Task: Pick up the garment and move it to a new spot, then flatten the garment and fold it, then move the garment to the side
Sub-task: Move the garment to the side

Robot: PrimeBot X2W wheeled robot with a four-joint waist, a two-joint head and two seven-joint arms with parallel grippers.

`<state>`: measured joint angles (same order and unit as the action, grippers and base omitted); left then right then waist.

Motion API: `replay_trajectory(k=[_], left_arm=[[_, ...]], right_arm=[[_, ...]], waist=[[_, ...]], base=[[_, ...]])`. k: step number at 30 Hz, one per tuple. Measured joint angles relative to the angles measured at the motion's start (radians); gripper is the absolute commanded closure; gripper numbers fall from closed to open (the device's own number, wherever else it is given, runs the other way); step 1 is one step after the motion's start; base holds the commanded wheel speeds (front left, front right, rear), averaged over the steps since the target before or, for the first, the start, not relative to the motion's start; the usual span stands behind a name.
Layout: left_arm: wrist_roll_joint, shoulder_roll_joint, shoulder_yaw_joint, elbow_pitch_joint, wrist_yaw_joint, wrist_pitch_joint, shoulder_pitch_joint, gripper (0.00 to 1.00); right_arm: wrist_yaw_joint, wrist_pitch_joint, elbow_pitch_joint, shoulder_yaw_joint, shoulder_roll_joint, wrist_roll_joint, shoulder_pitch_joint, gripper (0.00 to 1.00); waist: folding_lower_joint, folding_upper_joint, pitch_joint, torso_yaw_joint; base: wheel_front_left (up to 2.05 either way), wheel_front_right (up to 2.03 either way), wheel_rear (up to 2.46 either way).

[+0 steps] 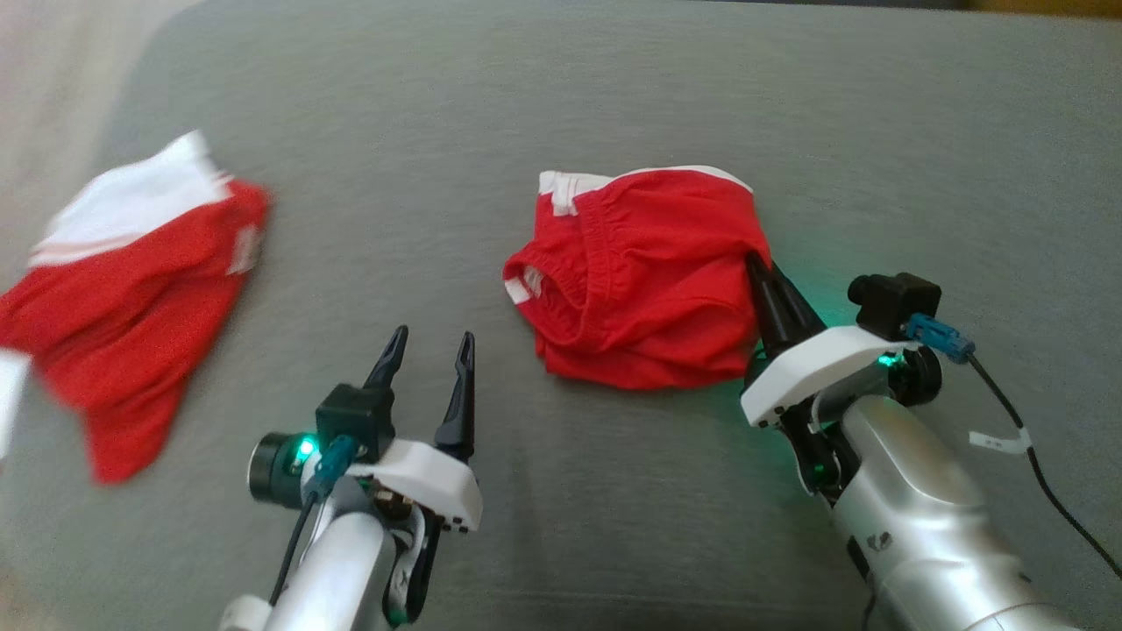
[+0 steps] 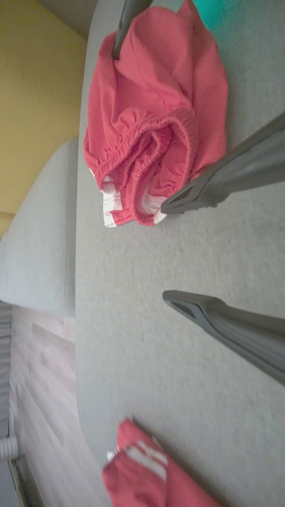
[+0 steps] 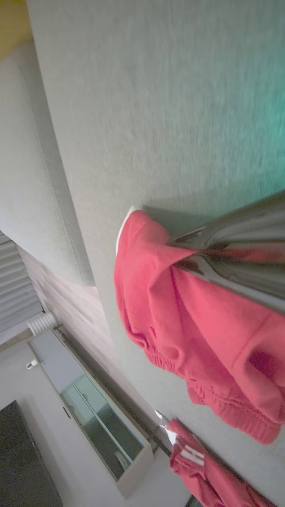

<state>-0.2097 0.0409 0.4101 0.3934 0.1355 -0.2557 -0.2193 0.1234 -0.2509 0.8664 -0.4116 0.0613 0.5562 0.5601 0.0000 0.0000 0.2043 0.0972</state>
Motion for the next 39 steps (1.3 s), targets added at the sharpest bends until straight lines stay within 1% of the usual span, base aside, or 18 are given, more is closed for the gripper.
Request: replay_trajectory(k=[4,5,14,17,20,23,25,29,33,36,39], left_arm=[[-0.001,0.000,0.010,0.007,-0.005,0.000,-0.033,0.00],[-0.001,0.000,0.010,0.007,-0.005,0.000,-0.033,0.00],[0.006,0.000,0.025,0.036,-0.018,0.000,-0.097,0.00],[0.017,0.000,0.027,0.046,-0.023,0.000,-0.111,0.00],[0.024,-0.001,0.025,0.054,-0.030,0.000,-0.130,0.00],[0.041,0.000,0.022,0.062,-0.031,0.000,-0.137,0.00],[0.047,0.001,0.019,0.067,-0.040,0.000,-0.137,0.00],[0.050,0.001,0.010,0.065,-0.040,0.000,-0.137,0.00],[0.050,0.002,0.001,0.063,-0.039,0.000,-0.137,0.00],[0.051,0.002,-0.011,0.056,-0.039,0.000,-0.133,0.00],[0.068,0.002,-0.028,0.044,-0.040,0.000,-0.127,0.00]], right_arm=[[0.000,0.000,-0.022,-0.001,0.000,-0.004,0.000,1.00],[0.000,0.000,-0.022,-0.001,0.000,-0.004,0.000,1.00],[0.000,0.000,-0.058,-0.002,0.000,0.000,0.004,1.00],[0.000,0.000,-0.058,0.000,0.000,-0.033,0.011,1.00],[0.000,0.000,-0.047,0.004,0.000,-0.081,0.034,1.00],[0.000,0.000,-0.021,0.037,0.001,-0.148,0.087,1.00],[0.000,0.000,0.004,0.067,0.015,-0.188,0.135,1.00],[0.000,0.000,0.076,0.149,0.107,-0.267,0.222,1.00],[0.000,0.000,0.145,0.248,0.198,-0.333,0.265,1.00],[0.000,0.000,0.180,0.317,0.240,-0.369,0.281,1.00],[0.000,0.000,0.186,0.383,0.272,-0.409,0.293,1.00]], waist=[[0.0000,0.0000,0.000,-0.114],[0.0000,0.0000,0.000,-0.114],[0.0000,0.0000,0.026,-0.377],[0.0000,0.0000,0.044,-0.444],[0.0000,0.0000,0.072,-0.488],[0.0000,0.0000,0.106,-0.505],[0.0000,0.0000,0.124,-0.506],[0.0000,0.0000,0.140,-0.473],[0.0000,0.0000,0.150,-0.433],[0.0000,0.0000,0.157,-0.409],[0.0000,0.0000,0.159,-0.395]], base=[[0.00,0.00,0.00],[0.00,0.00,0.00],[0.00,0.00,0.00],[0.00,0.00,0.00],[0.00,0.00,0.00],[0.00,0.00,0.00],[0.00,0.00,0.00],[0.00,0.00,0.00],[0.00,0.00,0.00],[0.00,0.00,0.00],[0.00,0.00,0.00]])
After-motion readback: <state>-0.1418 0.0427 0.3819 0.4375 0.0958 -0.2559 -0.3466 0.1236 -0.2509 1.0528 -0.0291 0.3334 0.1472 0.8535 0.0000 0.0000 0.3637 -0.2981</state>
